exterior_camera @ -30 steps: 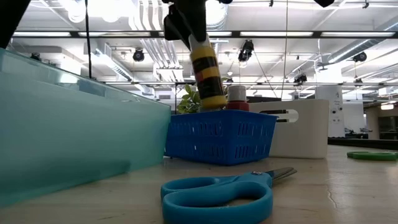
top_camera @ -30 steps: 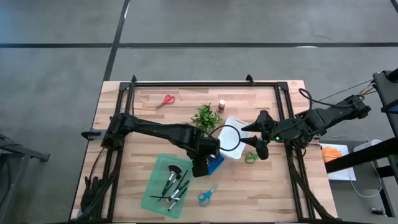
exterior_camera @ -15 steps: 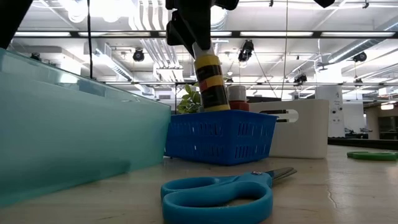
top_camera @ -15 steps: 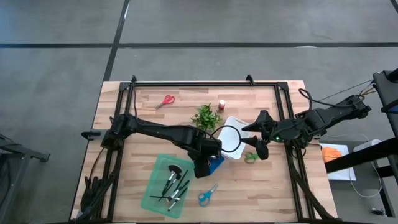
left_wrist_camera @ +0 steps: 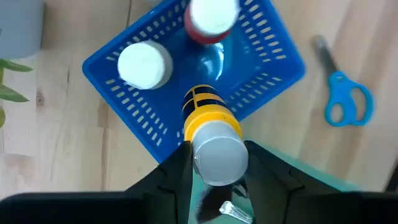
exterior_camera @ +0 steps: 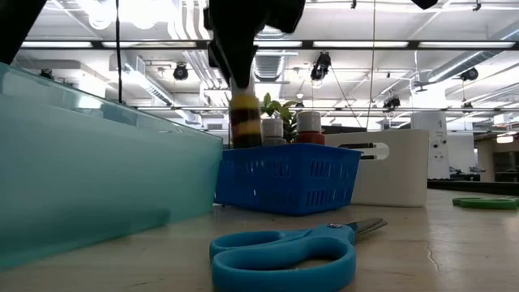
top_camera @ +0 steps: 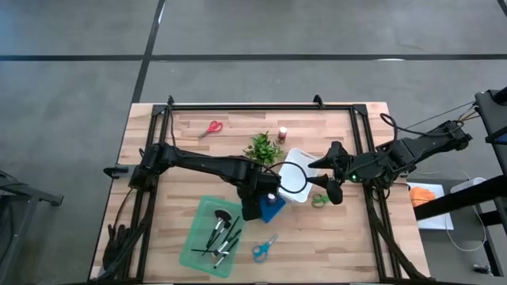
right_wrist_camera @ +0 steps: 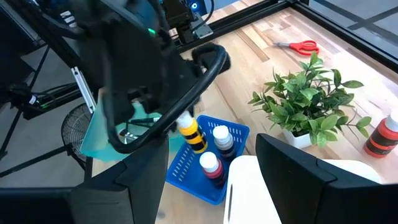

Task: Pick & Place Paint Supplies
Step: Put the yellow paint bottle into the blue bin, then put the orange paint bottle into the blue bin

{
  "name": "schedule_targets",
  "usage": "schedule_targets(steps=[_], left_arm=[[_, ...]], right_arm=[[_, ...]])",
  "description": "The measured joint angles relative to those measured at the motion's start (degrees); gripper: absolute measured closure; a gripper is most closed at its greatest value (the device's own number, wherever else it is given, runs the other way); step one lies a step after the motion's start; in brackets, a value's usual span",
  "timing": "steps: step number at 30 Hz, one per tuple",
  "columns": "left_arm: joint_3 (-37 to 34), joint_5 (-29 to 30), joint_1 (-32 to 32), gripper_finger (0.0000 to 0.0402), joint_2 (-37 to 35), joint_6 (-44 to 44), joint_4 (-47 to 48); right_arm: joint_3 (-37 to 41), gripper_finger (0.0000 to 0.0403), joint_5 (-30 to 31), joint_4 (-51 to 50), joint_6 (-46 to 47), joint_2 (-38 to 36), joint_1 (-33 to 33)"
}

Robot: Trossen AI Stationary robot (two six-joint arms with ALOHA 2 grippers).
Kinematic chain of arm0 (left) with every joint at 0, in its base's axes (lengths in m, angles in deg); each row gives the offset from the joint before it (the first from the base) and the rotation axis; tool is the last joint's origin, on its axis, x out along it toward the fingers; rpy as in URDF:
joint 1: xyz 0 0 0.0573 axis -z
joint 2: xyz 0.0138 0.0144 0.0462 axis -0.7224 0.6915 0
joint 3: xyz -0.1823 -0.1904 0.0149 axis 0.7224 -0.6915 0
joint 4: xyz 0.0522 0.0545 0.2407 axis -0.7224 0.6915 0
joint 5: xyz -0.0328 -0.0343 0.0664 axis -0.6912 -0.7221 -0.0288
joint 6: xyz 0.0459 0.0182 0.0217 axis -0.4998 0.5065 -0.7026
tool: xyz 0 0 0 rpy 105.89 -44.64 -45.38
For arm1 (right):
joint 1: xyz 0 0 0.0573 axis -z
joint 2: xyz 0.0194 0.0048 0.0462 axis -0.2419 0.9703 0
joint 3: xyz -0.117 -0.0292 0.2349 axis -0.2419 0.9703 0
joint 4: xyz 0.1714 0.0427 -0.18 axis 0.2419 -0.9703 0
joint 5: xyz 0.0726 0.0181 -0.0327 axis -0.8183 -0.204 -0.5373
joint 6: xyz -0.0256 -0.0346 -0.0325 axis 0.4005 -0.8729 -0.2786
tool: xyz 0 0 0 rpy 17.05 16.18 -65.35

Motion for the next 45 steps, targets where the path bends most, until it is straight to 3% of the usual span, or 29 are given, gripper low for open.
schedule_targets(steps=[11,23,33,45], left_arm=[[-6.8,0.0,-1.3,0.0281,0.0,0.0,-4.4],[-7.7,0.0,-2.0,0.0281,0.0,-0.7,-7.3],[-7.7,2.5,-2.1,0.0156,-0.1,-0.9,-7.1],[-7.7,2.1,-2.1,0.0144,-2.6,-0.9,-7.1]], right_arm=[[0.0,0.0162,1.3,0.2,0.6,0.0,-1.4],[0.0,0.0162,1.5,-0.1,0.0,0.0,-1.5],[0.0,0.0162,1.8,-0.5,0.0,0.0,-1.5],[0.0,0.0162,3.0,-0.4,0.0,0.0,-1.5]])
